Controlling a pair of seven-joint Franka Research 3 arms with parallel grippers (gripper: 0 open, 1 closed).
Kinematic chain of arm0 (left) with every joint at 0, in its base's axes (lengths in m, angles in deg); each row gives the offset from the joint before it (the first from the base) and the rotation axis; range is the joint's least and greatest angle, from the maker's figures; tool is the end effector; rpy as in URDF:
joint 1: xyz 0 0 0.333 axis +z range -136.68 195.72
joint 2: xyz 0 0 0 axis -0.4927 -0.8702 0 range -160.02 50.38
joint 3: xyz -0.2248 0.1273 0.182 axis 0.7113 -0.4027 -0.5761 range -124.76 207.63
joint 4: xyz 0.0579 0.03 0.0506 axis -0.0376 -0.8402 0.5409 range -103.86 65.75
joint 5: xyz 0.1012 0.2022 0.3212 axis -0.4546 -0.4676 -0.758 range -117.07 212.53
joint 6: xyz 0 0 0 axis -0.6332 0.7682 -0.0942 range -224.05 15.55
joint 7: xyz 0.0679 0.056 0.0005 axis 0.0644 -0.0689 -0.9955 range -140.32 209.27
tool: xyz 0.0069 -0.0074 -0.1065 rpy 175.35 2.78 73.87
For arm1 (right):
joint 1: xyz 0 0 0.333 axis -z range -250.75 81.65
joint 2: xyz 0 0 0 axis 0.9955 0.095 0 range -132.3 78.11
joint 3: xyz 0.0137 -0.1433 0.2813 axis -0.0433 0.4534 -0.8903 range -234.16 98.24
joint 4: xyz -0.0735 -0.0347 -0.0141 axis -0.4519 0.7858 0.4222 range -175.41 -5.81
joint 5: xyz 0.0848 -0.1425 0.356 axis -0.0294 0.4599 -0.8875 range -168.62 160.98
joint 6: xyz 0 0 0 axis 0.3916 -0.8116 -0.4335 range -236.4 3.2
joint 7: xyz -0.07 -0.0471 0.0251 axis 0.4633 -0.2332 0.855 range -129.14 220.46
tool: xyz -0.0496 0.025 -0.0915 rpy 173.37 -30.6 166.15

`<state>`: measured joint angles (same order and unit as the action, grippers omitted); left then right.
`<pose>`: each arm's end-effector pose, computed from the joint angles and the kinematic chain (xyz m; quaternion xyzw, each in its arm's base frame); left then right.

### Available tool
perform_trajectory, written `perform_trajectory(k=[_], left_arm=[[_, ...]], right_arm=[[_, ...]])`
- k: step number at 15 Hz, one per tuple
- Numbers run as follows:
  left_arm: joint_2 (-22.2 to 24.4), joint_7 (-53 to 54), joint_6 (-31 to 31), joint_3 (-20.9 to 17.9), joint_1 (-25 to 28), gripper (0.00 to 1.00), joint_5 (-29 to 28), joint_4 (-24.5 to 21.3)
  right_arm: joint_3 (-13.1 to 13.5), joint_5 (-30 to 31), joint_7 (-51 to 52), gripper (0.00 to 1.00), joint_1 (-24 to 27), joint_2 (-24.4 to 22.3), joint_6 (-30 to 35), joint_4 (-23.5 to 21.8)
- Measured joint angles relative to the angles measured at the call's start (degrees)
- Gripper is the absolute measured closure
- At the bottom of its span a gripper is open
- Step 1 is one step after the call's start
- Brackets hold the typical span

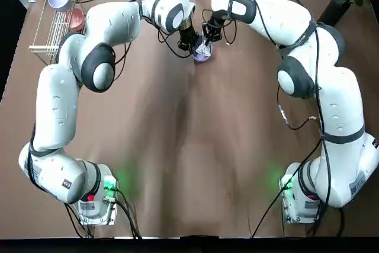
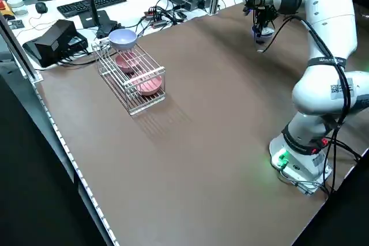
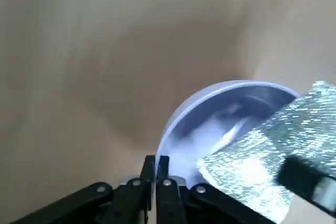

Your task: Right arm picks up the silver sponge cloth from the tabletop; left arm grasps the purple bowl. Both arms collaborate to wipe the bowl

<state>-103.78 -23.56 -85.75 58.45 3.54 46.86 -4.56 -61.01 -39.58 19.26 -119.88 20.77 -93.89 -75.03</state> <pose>0.5774 -0.4686 0.2323 0.9787 0.1760 -0.0666 0.0826 0.6321 0.3942 0.2371 -0.9678 0.1314 0.1053 0.1871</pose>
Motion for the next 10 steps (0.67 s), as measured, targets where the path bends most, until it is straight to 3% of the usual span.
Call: perform_trajectory(k=[4, 10], left_arm=[[0.00, 0.01, 0.25, 0.00, -0.01, 0.96, 0.00, 0.02], [1.12, 0.91, 1.68, 0.02, 0.11, 0.96, 0.00, 0.36]], right_arm=[[0.44, 0.12, 0.06, 0.98, 2.48, -2.24, 6.90, 0.44], [0.77, 3.71, 7.88, 0.98, 11.79, -5.40, 21.38, 1.86]])
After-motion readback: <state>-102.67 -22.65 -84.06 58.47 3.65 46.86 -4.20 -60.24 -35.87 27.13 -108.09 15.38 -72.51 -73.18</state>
